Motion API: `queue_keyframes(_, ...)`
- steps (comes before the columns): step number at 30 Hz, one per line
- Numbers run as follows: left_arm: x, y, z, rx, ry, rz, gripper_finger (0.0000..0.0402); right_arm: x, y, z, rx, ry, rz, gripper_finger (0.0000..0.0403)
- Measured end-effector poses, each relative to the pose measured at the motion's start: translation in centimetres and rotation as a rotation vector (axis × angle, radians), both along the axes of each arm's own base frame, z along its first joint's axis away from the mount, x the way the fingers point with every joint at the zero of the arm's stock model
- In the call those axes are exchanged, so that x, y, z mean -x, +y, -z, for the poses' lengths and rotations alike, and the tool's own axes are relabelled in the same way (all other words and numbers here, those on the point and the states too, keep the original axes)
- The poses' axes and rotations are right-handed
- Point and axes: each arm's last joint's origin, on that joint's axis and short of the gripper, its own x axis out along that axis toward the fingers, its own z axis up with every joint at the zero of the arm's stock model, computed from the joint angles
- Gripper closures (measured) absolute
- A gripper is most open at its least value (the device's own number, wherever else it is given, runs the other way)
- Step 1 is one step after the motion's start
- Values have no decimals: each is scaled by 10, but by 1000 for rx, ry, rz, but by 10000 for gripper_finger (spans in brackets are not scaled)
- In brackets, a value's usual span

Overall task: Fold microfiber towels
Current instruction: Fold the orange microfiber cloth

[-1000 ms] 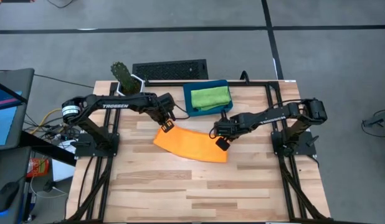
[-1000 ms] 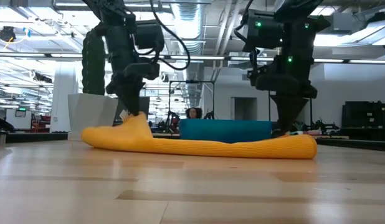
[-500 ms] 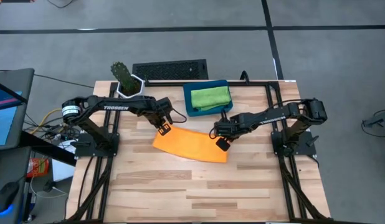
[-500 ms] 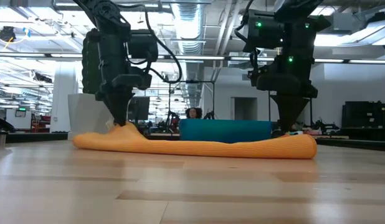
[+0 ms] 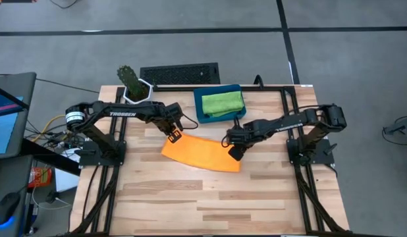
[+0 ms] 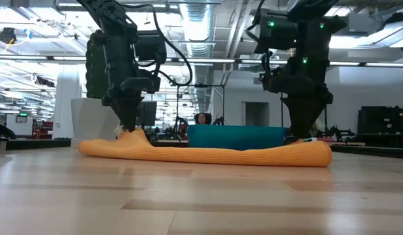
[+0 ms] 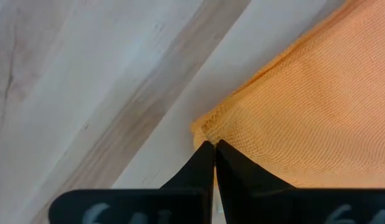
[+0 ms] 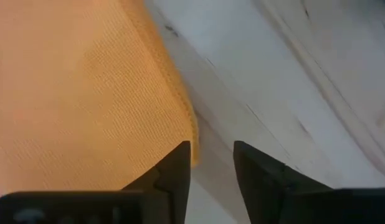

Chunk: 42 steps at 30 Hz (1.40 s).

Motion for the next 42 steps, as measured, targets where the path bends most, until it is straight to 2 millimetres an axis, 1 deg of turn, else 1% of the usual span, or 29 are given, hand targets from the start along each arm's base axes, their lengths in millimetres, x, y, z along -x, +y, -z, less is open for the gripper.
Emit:
queue_keyframes(5,0,0,0,0,2,0,399,3,8,-17,3,-68,-33,265)
queue_keyframes(8,0,0,0,0,2,3,399,5,12,-22,28,-86,-46,274)
queue_keyframes(10,0,0,0,-1,2,6,399,4,12,-20,29,-70,-55,280)
queue_keyframes(16,0,0,0,-2,2,6,399,-5,14,6,-18,5,-91,285)
queue_keyframes(20,0,0,0,-1,5,6,399,-8,15,15,-19,38,-104,287)
queue_keyframes(22,1,0,0,0,8,7,399,-8,15,16,-19,40,-106,303)
queue_keyframes(24,1,0,0,2,11,7,399,-8,14,15,-15,43,-105,332)
queue_keyframes(26,1,0,0,2,12,7,399,-7,14,15,-11,46,-105,372)
queue_keyframes(28,1,-1,0,3,16,7,399,-6,14,15,-11,54,-105,390)
queue_keyframes(31,2,-1,1,5,21,7,399,-4,13,16,-9,78,-98,385)
queue_keyframes(33,2,-1,1,4,19,7,399,-3,12,16,-5,92,-91,390)
queue_keyframes(35,1,0,0,3,15,7,399,-3,11,16,14,94,-76,395)
queue_keyframes(37,1,-1,0,3,15,6,399,-2,8,16,32,99,-48,391)
queue_keyframes(42,2,-1,1,8,25,2,399,-3,3,16,32,93,-19,393)
